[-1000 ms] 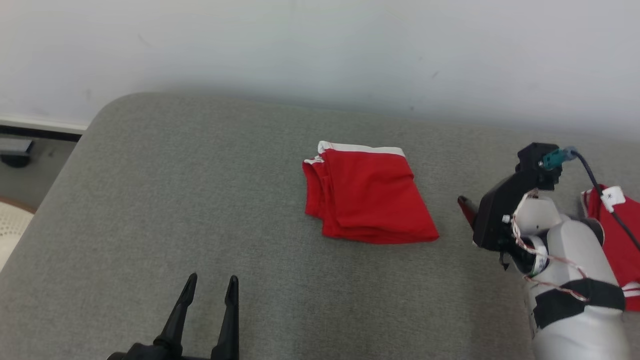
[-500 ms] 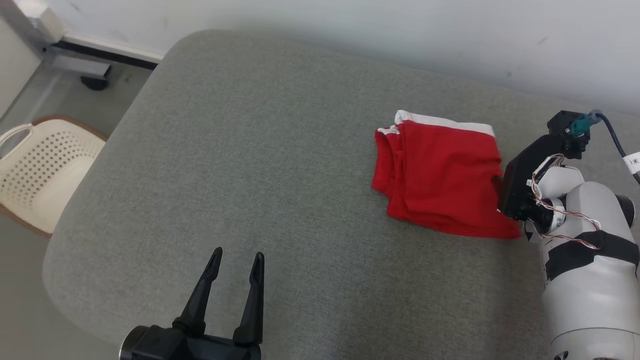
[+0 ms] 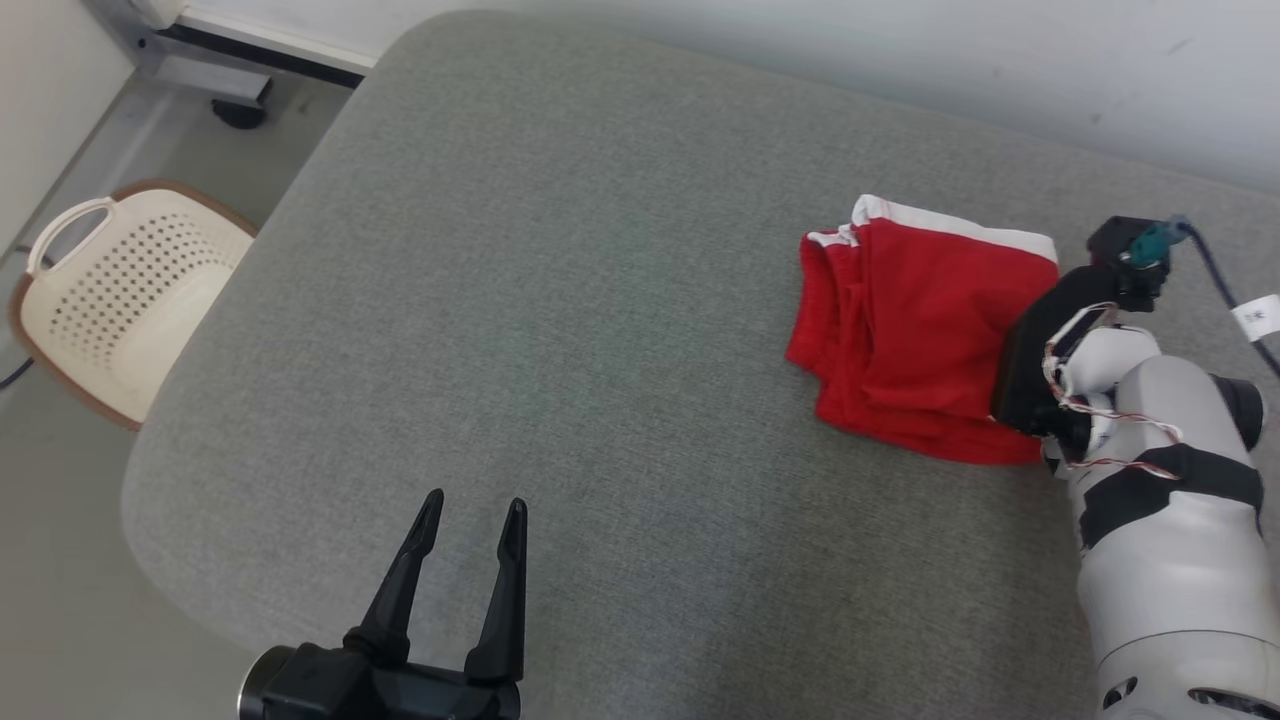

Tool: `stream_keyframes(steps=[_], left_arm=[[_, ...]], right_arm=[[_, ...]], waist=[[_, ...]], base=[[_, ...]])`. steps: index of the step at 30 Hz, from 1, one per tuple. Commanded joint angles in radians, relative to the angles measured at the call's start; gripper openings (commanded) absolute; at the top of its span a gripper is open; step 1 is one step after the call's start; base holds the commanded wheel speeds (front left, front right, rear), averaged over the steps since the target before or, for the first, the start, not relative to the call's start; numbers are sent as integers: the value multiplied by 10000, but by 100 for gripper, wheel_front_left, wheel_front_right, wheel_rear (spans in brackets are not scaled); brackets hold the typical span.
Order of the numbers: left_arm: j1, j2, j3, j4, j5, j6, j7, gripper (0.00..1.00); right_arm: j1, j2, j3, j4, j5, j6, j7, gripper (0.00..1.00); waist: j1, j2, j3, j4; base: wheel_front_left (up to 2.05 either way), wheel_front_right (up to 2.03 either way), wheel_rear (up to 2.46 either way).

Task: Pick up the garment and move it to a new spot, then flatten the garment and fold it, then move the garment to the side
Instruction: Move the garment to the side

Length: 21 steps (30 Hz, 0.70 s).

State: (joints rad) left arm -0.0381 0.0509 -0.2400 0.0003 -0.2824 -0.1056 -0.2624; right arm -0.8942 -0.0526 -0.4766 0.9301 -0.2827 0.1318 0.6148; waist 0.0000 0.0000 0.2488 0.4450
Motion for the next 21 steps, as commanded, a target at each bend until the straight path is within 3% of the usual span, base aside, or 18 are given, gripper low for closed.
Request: stream_keyframes(steps=[1, 12, 21], left_arm=[[7, -9, 48, 34, 76, -9, -20, 100], [257, -5, 505, 48, 431, -138, -20, 100], [450, 1, 754, -10, 509, -206, -20, 100]], right_arm=[[258, 30, 36, 213, -138, -22, -75, 0], [708, -19, 1650, -370, 54, -23, -1454, 0], [1410, -1275, 3415, -2061, 199, -24, -1470, 0]], waist=[[0, 0, -141, -194], [0, 0, -987, -1539], [0, 0, -1303, -2766]], base=[[0, 0, 0], [0, 0, 0], [0, 0, 0]])
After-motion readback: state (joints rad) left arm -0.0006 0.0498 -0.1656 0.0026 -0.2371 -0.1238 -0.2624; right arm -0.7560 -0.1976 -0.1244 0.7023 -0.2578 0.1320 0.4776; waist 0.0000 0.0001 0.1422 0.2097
